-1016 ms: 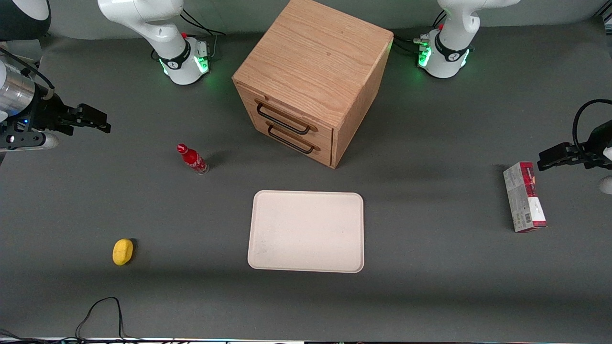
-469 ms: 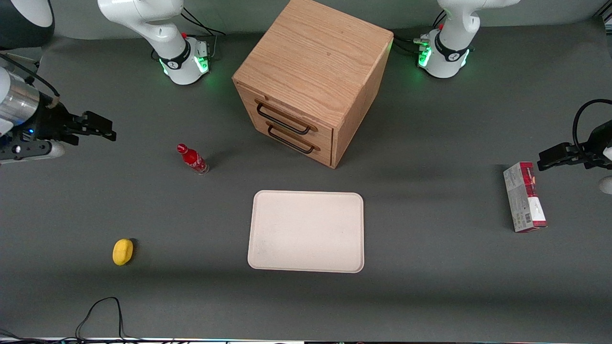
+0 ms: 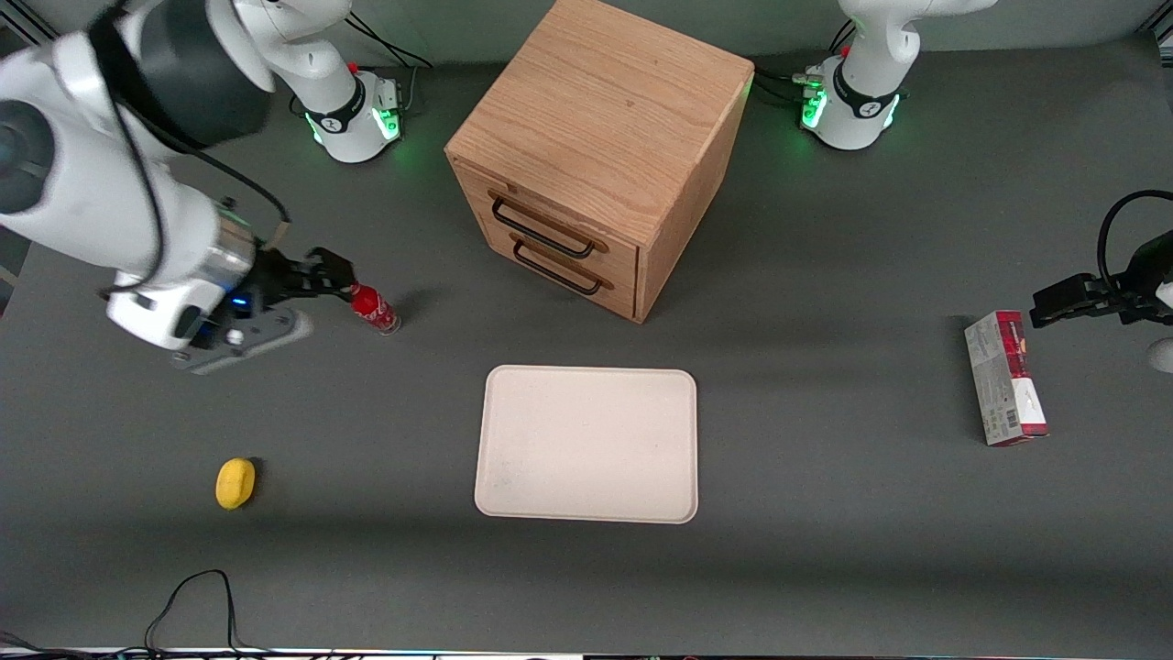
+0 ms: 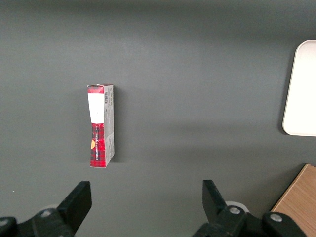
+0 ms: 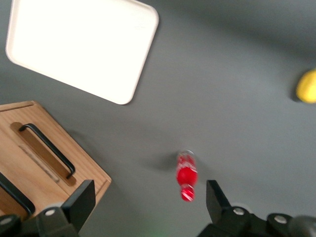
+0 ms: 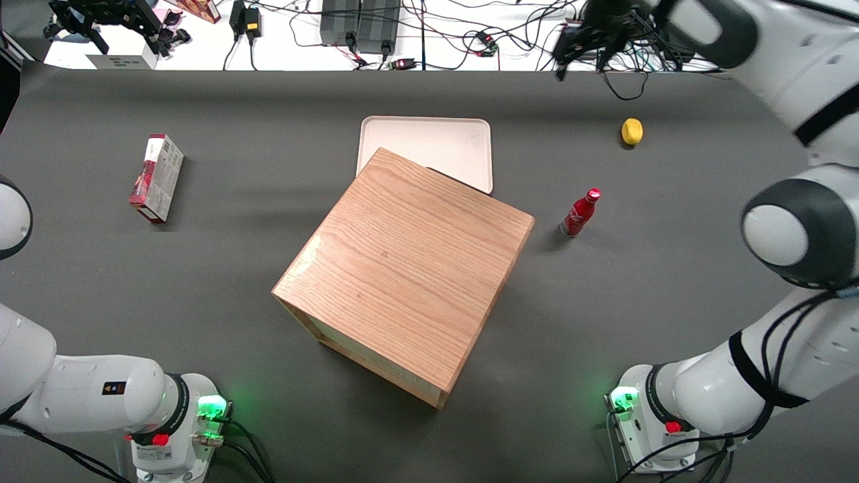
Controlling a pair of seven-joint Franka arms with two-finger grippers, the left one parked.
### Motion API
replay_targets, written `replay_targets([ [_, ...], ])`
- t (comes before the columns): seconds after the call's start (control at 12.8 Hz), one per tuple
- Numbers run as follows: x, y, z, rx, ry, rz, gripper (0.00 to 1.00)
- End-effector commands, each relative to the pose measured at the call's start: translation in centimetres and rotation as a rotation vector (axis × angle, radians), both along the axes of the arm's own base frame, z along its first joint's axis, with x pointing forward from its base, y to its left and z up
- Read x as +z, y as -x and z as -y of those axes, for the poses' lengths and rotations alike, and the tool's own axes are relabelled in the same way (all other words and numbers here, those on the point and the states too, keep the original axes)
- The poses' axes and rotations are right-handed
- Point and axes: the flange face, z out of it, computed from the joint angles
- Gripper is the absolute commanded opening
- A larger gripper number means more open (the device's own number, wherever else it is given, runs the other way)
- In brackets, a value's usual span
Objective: Open upper drawer
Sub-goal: 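Move the right gripper to the upper drawer's black handle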
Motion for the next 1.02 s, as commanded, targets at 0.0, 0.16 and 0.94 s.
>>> replay_targets([
  [0.0, -1.5, -0.9, -4.8, 0.096, -0.036, -0.010, 1.00],
  [0.16, -2.4, -0.2, -7.5, 0.172, -0.057, -0.028, 1.00],
  [0.94, -9.7, 5.8, -18.2, 0.698, -0.220, -0.194, 1.00],
])
